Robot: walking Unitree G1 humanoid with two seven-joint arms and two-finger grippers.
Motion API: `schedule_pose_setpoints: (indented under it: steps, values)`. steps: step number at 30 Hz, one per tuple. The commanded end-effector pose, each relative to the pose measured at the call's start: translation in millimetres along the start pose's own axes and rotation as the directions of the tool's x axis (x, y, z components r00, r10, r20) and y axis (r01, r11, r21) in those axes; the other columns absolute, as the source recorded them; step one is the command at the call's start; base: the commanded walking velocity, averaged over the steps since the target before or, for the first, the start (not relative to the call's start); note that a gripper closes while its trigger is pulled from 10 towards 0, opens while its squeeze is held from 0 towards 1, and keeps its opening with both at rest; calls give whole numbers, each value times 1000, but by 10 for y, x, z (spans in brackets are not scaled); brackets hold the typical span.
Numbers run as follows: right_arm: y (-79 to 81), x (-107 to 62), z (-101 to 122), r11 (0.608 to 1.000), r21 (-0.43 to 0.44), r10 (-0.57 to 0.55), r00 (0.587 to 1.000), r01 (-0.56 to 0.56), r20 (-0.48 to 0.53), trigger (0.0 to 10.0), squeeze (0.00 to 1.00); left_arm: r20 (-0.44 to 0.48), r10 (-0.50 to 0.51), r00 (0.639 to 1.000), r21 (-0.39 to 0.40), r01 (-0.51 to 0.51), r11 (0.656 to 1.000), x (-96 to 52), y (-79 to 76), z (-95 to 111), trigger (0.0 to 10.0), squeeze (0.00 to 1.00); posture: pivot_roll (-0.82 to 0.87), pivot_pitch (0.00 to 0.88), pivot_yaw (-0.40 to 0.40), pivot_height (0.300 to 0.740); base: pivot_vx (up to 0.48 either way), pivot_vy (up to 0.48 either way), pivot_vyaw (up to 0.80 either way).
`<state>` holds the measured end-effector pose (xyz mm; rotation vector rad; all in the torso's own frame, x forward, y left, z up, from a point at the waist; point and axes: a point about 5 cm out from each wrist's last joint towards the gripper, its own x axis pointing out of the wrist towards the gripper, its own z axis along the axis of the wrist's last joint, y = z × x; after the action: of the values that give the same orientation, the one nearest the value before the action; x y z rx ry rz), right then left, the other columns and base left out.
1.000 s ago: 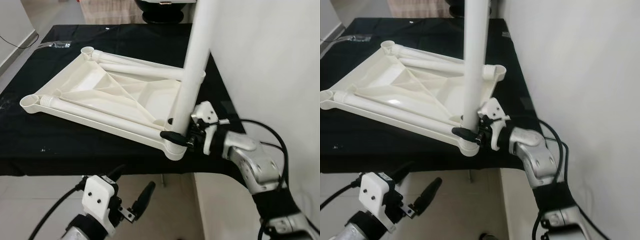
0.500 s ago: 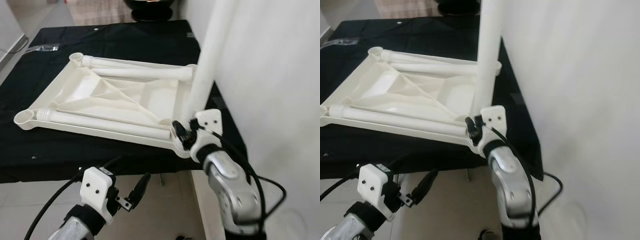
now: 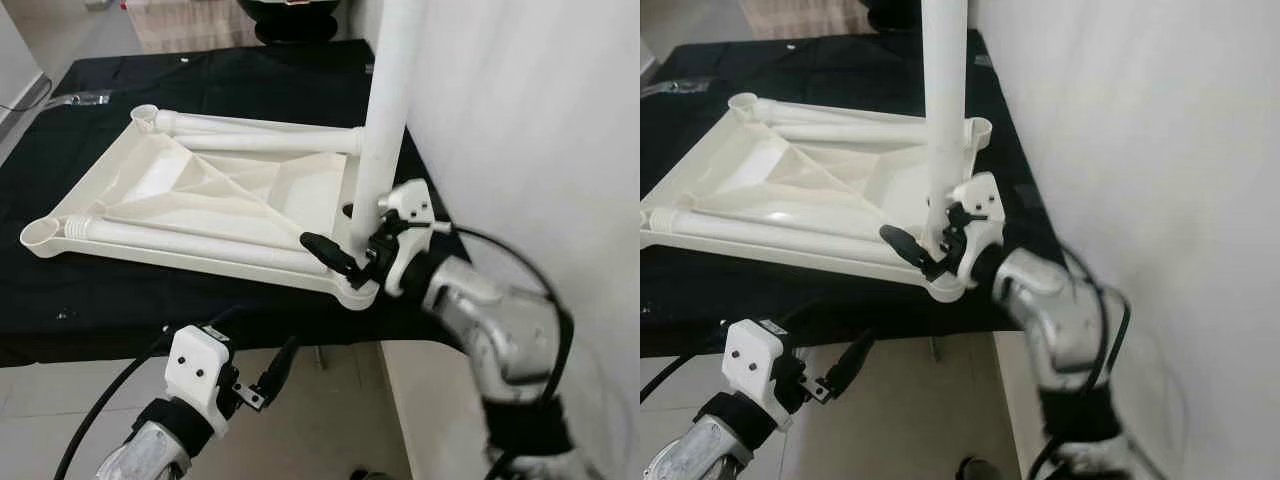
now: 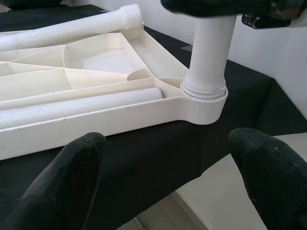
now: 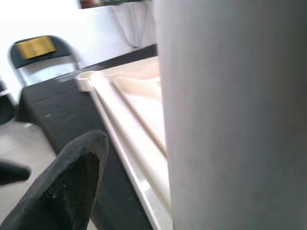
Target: Building children table
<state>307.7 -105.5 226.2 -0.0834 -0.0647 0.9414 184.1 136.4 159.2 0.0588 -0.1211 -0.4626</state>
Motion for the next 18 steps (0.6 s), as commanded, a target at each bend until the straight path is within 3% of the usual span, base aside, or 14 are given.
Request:
schedule_pose_setpoints:
  steps: [1,3,13,14,15,18]
  values:
    - [59,68,-86,992,-7,127,991,-128,-28,10000,0,-14,1,1000,-9,-1,1000,-22,-20,-36,10000,0,-9,170,-26,740,0,0,0]
    - [-13,113,-133,976,-59,203,976,-208,-84,10000,0,-16,-2,1000,-9,2,1000,-47,-35,-25,10000,0,-4,178,-25,740,0,0,0]
    - [-137,217,-158,947,-19,319,944,-322,-83,10000,0,-31,-5,1000,-12,4,1000,-135,-84,11,10000,0,31,230,-22,740,0,0,0]
    - [-142,217,-167,941,-1,338,939,-339,-66,7843,0,-34,-7,999,-14,6,1000,-155,-94,18,10000,0,39,237,-19,740,0,0,0]
    - [-141,205,-177,933,13,361,931,-361,-53,0,0,-39,-9,999,-16,8,1000,-175,-104,23,10000,0,45,241,-17,740,0,0,0]
    - [-168,167,-183,907,24,422,906,-421,-33,0,0,-48,-12,999,-21,11,1000,-212,-121,29,10000,0,49,244,-12,740,0,0,0]
